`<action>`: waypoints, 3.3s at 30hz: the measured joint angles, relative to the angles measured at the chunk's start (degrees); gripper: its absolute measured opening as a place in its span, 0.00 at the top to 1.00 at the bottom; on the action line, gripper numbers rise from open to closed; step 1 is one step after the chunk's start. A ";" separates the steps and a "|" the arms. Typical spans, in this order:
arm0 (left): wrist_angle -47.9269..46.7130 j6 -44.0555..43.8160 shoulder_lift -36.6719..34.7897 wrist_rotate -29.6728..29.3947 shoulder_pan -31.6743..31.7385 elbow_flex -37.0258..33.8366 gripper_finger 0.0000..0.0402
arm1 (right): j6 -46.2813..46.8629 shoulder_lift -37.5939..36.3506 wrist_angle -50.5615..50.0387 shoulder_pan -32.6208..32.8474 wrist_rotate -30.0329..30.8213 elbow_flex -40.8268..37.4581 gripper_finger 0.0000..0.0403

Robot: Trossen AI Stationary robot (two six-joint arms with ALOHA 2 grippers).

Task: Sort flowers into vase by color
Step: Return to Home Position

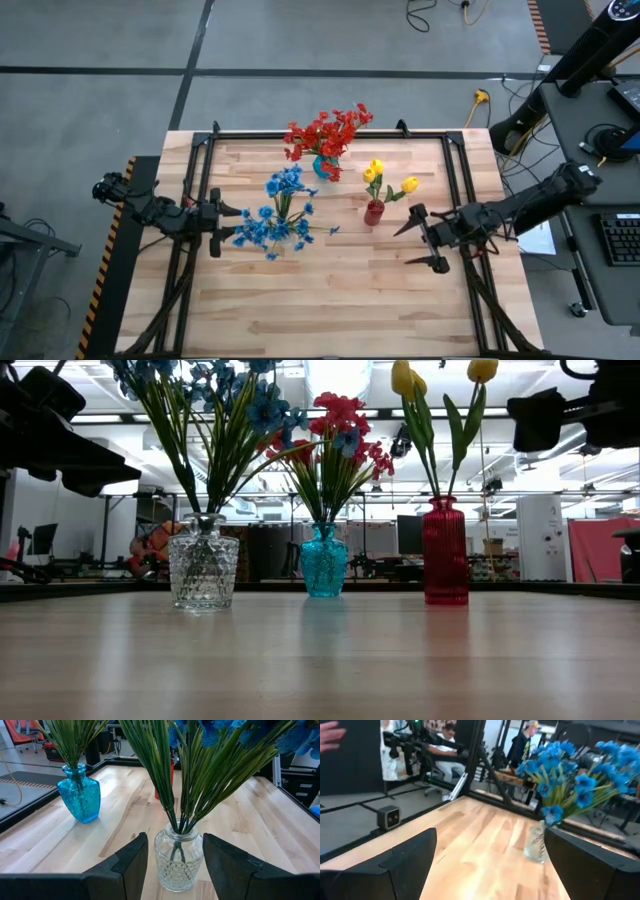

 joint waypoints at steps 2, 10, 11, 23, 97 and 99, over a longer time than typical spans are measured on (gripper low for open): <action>0.02 0.00 0.00 -0.01 0.00 0.00 0.57 | -0.61 0.43 2.70 -0.96 -0.10 -0.81 0.10; 0.04 0.00 0.00 0.00 -0.02 0.00 0.57 | -3.45 1.09 7.42 -4.67 -0.04 -1.88 0.10; 0.04 0.00 0.00 0.00 0.00 0.00 0.57 | -4.00 1.30 7.31 -4.65 -0.06 -2.01 0.10; 0.04 0.00 0.00 0.00 -0.02 0.00 0.57 | 14.88 1.98 1.71 -4.65 -0.08 -2.05 0.10; 0.24 0.00 0.09 0.00 -0.01 0.00 0.57 | 22.55 -30.96 -32.58 -15.27 6.34 -2.42 0.10; 0.24 0.00 0.10 0.00 -0.02 0.00 0.57 | 22.55 -30.96 -32.60 -15.27 6.34 -2.42 0.10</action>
